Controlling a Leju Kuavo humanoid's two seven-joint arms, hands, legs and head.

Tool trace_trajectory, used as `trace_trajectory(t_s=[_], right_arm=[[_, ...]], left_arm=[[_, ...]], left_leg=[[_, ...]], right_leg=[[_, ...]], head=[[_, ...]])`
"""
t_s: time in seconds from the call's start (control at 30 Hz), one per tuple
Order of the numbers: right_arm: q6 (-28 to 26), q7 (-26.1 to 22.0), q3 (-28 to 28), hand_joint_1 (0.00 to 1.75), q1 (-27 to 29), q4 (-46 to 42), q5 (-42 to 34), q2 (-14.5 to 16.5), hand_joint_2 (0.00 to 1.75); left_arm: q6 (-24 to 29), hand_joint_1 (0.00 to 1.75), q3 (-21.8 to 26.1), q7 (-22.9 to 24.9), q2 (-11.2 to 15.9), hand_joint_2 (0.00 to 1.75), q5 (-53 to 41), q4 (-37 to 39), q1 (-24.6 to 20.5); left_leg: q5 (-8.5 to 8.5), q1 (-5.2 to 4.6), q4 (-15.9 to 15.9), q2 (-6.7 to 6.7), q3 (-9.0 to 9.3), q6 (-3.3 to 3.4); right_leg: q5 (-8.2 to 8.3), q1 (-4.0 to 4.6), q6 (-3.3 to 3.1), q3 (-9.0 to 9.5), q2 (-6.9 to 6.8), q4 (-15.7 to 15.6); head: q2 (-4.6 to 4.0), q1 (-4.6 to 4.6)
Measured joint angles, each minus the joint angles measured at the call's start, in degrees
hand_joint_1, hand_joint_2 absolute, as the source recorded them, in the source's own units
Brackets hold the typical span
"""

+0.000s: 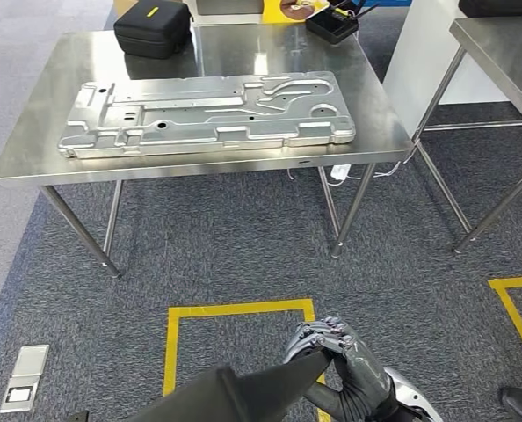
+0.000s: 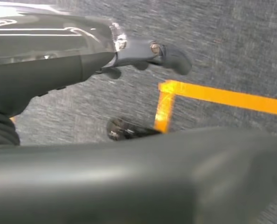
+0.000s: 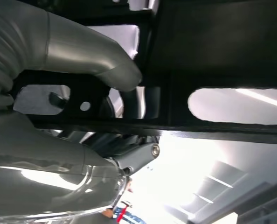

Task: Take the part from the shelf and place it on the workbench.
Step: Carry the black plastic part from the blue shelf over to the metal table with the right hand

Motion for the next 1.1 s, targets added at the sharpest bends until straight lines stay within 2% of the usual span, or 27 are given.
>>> trace_trajectory(t_s=[0.03, 0.07, 0.1, 0.13, 0.2, 0.23, 0.27, 0.37, 0.43, 0.47, 0.53, 0.57, 0.6, 0.63, 0.7, 0.73, 0.77, 0.83, 0.9, 0.97, 1.03, 1.07, 1.1], right_arm=[[0.0, 0.1, 0.0, 1.75, 0.1, 0.0, 0.1, 0.0, 1.75], [0.0, 0.1, 0.1, 1.75, 0.2, 0.0, 0.2, 0.0, 1.75], [0.0, 0.1, 0.1, 1.75, 0.2, 0.0, 0.3, 0.0, 1.75], [0.0, 0.1, 0.2, 1.75, 0.3, 0.0, 0.3, 0.0, 1.75], [0.0, 0.2, 0.2, 1.75, 0.3, 0.0, 0.3, 0.0, 1.75], [0.0, 0.4, 0.3, 1.75, 0.2, 0.0, 0.3, 0.0, 1.75], [0.0, 0.6, 0.4, 1.75, 0.2, 0.0, 0.4, 0.0, 1.75], [-0.2, 1.1, 0.6, 1.75, 0.2, -0.2, 0.7, 0.1, 1.75], [-0.4, 1.2, 0.6, 1.75, 0.2, -0.6, 0.7, 0.0, 1.75], [-0.5, 1.3, 0.6, 1.75, 0.2, -0.9, 0.8, 0.0, 1.75], [-0.7, 1.4, 0.6, 1.75, 0.4, -1.2, 0.8, -0.1, 1.75], [-0.8, 1.5, 0.6, 1.75, 0.5, -1.3, 0.8, -0.2, 1.75], [-0.8, 1.6, 0.6, 1.75, 0.7, -1.4, 0.8, -0.3, 1.75], [-0.9, 1.7, 0.6, 1.75, 0.8, -1.5, 0.8, -0.4, 1.75], [-0.9, 1.9, 0.6, 1.75, 0.8, -1.6, 0.9, -0.5, 1.75], [-0.9, 2.0, 0.6, 1.75, 0.7, -1.7, 0.9, -0.5, 1.75], [-0.9, 2.2, 0.6, 1.75, 0.7, -1.7, 0.9, -0.5, 1.75], [-1.0, 2.4, 0.6, 1.75, 0.6, -1.7, 1.0, -0.5, 1.75], [-1.2, 2.5, 0.7, 1.75, 0.6, -1.8, 1.0, -0.5, 1.75], [-1.4, 2.4, 0.7, 1.75, 0.7, -1.9, 0.9, -0.6, 1.75], [-1.6, 2.4, 0.7, 1.75, 0.9, -1.9, 0.9, -0.8, 1.75], [-1.6, 2.4, 0.7, 1.75, 1.0, -1.9, 0.9, -0.9, 1.75], [-1.6, 2.4, 0.7, 1.75, 1.1, -1.9, 0.9, -1.0, 1.75]], left_arm=[[0.0, 0.00, 0.0, 0.0, 0.0, 1.75, 0.1, 0.0, 0.0], [0.0, 0.00, 0.0, 0.0, 0.0, 1.75, 0.2, 0.0, 0.0], [0.0, 0.00, 0.0, 0.0, 0.0, 1.75, 0.2, 0.0, 0.1], [0.0, 0.00, 0.0, 0.0, 0.0, 1.75, 0.2, 0.0, 0.1], [0.0, 0.00, 0.1, 0.0, 0.0, 1.75, 0.3, 0.0, 0.1], [0.0, 0.00, 0.1, 0.0, 0.0, 1.75, 0.4, 0.0, 0.1], [-0.1, 0.00, 0.1, 0.0, 0.1, 1.75, 0.5, 0.0, 0.0], [-0.5, 0.00, 0.2, -0.1, 0.1, 1.75, 0.8, 0.0, -0.2], [-0.6, 0.00, 0.2, -0.3, 0.1, 1.75, 0.9, 0.0, -0.3], [-0.6, 0.00, 0.2, -0.3, 0.0, 1.75, 0.9, 0.0, -0.3], [-0.6, 0.00, 0.3, -0.3, 0.0, 1.75, 0.9, 0.0, -0.2], [-0.6, 0.00, 0.4, -0.3, 0.0, 1.75, 0.9, 0.0, -0.1], [-0.6, 0.00, 0.5, -0.3, 0.0, 1.75, 0.9, 0.0, 0.0], [-0.6, 0.00, 0.5, -0.3, 0.0, 1.75, 0.9, 0.0, 0.1], [-0.6, 0.00, 0.5, -0.3, 0.0, 1.75, 0.9, 0.0, 0.1], [-0.7, 0.00, 0.6, -0.3, 0.1, 1.75, 0.8, 0.0, 0.1], [-0.7, 0.00, 0.6, -0.3, 0.1, 1.75, 0.8, 0.0, 0.1], [-0.7, 0.00, 0.6, -0.3, 0.2, 1.75, 0.8, 0.0, 0.0], [-0.7, 0.00, 0.6, -0.4, 0.2, 1.75, 0.4, -0.1, 0.0], [-0.7, 0.00, 0.6, -0.4, 0.2, 1.75, 0.1, -0.1, 0.0], [-0.7, 0.00, 0.6, -0.4, 0.2, 1.75, 0.1, -0.1, 0.0], [-0.7, 0.00, 0.6, -0.4, 0.2, 1.75, 0.0, -0.1, 0.0], [-0.7, 0.00, 0.6, -0.4, 0.2, 1.75, 0.0, -0.1, 0.1]], left_leg=[[-0.32, 0.01, 0.0, 0.02, 0.38, 0.05], [-0.70, 0.02, 0.0, 0.03, 0.81, 0.02], [-1.09, 0.05, 0.0, 0.02, 1.32, -0.06], [-1.54, 0.11, 0.0, -0.01, 1.95, -0.18], [-2.55, 0.20, 0.0, -0.08, 3.26, -0.62], [-3.01, 0.15, 0.1, -0.13, 3.64, -0.95], [-3.33, 0.08, 0.1, -0.15, 3.80, -1.26], [-3.79, -0.04, -0.1, -0.15, 3.96, -1.93], [-4.83, 0.01, 1.6, -0.15, 3.46, -2.44], [-5.90, 0.08, 4.0, -0.15, 2.25, -2.71], [-8.43, 0.21, 11.6, -0.15, -2.12, -3.06], [-8.95, 0.23, 14.7, -0.15, -4.32, -3.10], [-8.37, 0.21, 16.2, -0.15, -5.82, -3.02], [-6.53, 0.17, 15.5, -0.16, -6.30, -2.80], [-1.29, -0.10, 9.6, -0.17, -4.89, -1.94], [0.53, -0.38, 6.8, -0.18, -4.03, -1.38], [1.28, -0.67, 4.7, -0.19, -3.34, -0.85], [0.62, -1.09, 3.1, -0.19, -2.77, -0.23], [0.11, -0.84, 1.6, -0.17, -1.91, -0.10], [0.10, -0.38, 0.4, -0.13, -0.73, 0.10], [-0.36, -0.24, 0.1, -0.10, 0.25, 0.32], [-0.71, -0.21, 0.1, -0.09, 0.68, 0.30], [-1.11, -0.18, 0.1, -0.09, 1.15, 0.22]], right_leg=[[-1.20, -0.03, 0.14, -2.37, 0.00, 3.8], [-1.51, -0.06, 0.29, -4.38, -0.01, 6.6], [-0.64, -0.07, 0.42, -5.51, -0.01, 7.5], [1.35, -0.08, 0.56, -5.68, -0.02, 6.4], [6.37, -0.07, 0.69, -3.59, -0.08, -0.2], [7.71, -0.04, 0.61, -2.44, -0.10, -3.2], [8.13, 0.03, 0.31, -1.76, -0.08, -5.1], [7.15, 0.10, -0.93, -1.38, 0.06, -6.1], [6.73, -0.15, -1.59, -0.85, -0.02, -6.3], [6.49, -0.25, -1.88, -0.52, -0.10, -6.4], [5.90, -0.21, -2.25, 0.05, -0.17, -6.4], [5.59, -0.17, -2.30, 0.41, -0.13, -6.4], [5.24, -0.11, -2.32, 0.89, -0.06, -6.4], [4.84, -0.06, -2.32, 1.50, 0.01, -6.4], [3.97, 0.01, -2.24, 2.85, 0.13, -6.4], [3.60, 0.06, -2.10, 3.30, 0.17, -6.5], [3.37, 0.01, -1.87, 3.48, 0.23, -6.6], [3.24, -0.10, -1.25, 3.35, 0.26, -6.9], [3.04, -0.10, -0.62, 3.62, 0.16, -7.2], [1.71, -0.01, -0.22, 2.78, 0.09, -4.7], [-0.75, -0.10, 0.03, -1.00, 0.09, 2.0], [-1.50, -0.16, 0.20, -3.22, 0.09, 5.2], [-1.27, -0.19, 0.39, -4.84, 0.08, 7.1]], head=[[0.00, 0.02], [0.00, 0.02], [0.00, 0.01], [0.00, 0.01], [0.00, 0.01], [0.00, 0.03], [0.00, 0.03], [0.00, 0.07], [0.00, 0.05], [0.00, 0.04], [0.00, 0.03], [0.00, 0.03], [0.00, 0.02], [0.00, 0.03], [0.00, 0.03], [0.00, 0.03], [0.00, 0.03], [0.00, 0.02], [0.00, 0.02], [0.00, 0.05], [0.00, 0.08], [0.00, 0.08], [0.00, 0.08]])
